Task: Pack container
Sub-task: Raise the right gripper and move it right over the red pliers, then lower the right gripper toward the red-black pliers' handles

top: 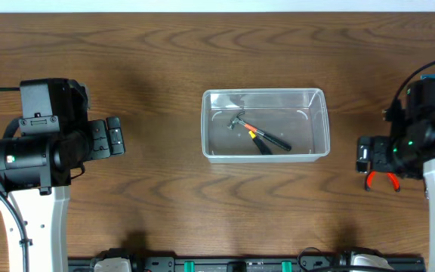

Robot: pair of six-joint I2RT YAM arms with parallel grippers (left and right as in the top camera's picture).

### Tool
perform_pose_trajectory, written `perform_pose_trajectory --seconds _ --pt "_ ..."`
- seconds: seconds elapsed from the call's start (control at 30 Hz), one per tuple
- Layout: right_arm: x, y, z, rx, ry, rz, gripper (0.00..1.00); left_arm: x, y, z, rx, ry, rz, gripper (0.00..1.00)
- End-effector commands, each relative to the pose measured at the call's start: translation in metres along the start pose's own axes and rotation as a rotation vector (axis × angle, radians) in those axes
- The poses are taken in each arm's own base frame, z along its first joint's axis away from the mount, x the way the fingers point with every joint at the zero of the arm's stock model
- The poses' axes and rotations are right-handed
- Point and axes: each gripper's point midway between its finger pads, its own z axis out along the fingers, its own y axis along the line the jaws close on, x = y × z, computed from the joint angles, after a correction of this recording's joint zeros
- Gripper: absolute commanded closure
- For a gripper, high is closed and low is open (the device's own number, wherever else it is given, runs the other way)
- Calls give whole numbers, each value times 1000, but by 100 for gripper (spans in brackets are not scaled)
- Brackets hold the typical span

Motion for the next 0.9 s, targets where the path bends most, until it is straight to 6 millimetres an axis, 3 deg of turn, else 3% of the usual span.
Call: perform_pose_trajectory --seconds 0.0,0.1,0.27,0.53,0.77,0.87 --pt "10 0 32 1 58 27 1 0 3 1 -10 5 -13 2" --pt "6 -3 60 -11 75 72 1 0 2 1 -10 5 -13 2" --pt "-1 -15 81 -2 100 140 1 0 3 1 -10 5 -14 2" --pt "-6 -16 85 -16 93 163 1 0 2 1 -10 5 -14 2" --pt "-17 -20 87 0 48 299 1 0 3 1 -10 5 -13 2" --pt "-15 -29 87 54 47 299 1 0 3 1 -10 5 -13 2"
